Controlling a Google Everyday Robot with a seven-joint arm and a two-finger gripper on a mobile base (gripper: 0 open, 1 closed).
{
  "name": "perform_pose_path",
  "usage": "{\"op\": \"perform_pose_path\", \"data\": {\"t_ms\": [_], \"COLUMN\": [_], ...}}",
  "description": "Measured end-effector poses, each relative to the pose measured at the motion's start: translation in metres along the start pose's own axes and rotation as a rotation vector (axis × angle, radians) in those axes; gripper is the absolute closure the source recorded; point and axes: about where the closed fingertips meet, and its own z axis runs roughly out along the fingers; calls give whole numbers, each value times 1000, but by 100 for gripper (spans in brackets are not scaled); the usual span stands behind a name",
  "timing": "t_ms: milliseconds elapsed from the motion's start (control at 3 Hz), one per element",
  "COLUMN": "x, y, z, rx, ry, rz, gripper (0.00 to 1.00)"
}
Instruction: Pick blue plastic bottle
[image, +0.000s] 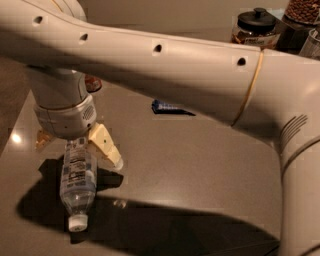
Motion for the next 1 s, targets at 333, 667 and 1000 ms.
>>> {"op": "perform_pose_path", "data": {"t_ms": [333, 667, 1000], "x": [6, 10, 18], "y": [4, 5, 7], "z": [2, -2, -15], "rx": [-24, -19, 29], "ry": [-14, -27, -75], "rz": [30, 58, 135], "gripper": [23, 46, 71]}}
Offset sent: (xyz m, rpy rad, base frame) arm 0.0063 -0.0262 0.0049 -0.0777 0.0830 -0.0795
